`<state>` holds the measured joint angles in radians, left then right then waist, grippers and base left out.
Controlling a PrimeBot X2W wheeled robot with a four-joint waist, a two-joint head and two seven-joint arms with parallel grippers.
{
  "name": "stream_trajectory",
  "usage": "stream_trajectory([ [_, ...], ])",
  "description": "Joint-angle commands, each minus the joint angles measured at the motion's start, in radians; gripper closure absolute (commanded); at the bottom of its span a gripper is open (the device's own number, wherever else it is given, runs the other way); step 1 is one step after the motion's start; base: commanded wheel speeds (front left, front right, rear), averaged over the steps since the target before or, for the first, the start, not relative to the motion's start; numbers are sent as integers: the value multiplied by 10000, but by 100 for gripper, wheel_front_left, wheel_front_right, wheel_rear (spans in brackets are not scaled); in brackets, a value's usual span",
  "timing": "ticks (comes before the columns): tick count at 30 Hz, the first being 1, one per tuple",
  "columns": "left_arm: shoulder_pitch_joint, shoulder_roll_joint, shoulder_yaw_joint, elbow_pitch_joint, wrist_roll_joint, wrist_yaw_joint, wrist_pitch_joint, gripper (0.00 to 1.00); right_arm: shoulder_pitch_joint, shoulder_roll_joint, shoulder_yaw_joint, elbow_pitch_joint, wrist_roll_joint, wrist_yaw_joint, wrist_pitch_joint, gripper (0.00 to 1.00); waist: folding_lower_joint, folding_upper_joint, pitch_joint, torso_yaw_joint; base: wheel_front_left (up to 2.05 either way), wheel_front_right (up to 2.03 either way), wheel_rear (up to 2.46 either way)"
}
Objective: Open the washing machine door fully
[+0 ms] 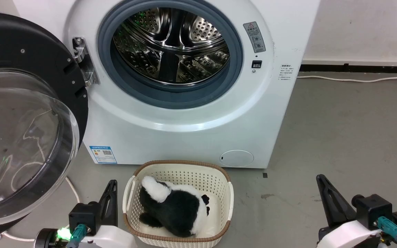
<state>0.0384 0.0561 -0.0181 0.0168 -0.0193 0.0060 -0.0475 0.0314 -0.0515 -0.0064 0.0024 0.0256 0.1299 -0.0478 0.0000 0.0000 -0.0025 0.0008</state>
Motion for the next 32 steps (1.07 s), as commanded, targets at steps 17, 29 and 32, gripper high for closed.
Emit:
stream_trajectory([
  [17, -336, -45, 147, -144, 168, -50, 376, 100, -268, 12, 54, -23, -206, 8, 379, 100, 0, 0, 19, -6, 0, 0, 0],
  [29, -384, -59, 181, -168, 193, -60, 475, 100, -314, 13, 64, -24, -256, 8, 478, 100, 0, 0, 25, -8, 0, 0, 0],
  [32, -384, -59, 181, -168, 193, -60, 475, 100, -314, 13, 64, -24, -256, 8, 478, 100, 0, 0, 25, -8, 0, 0, 0],
])
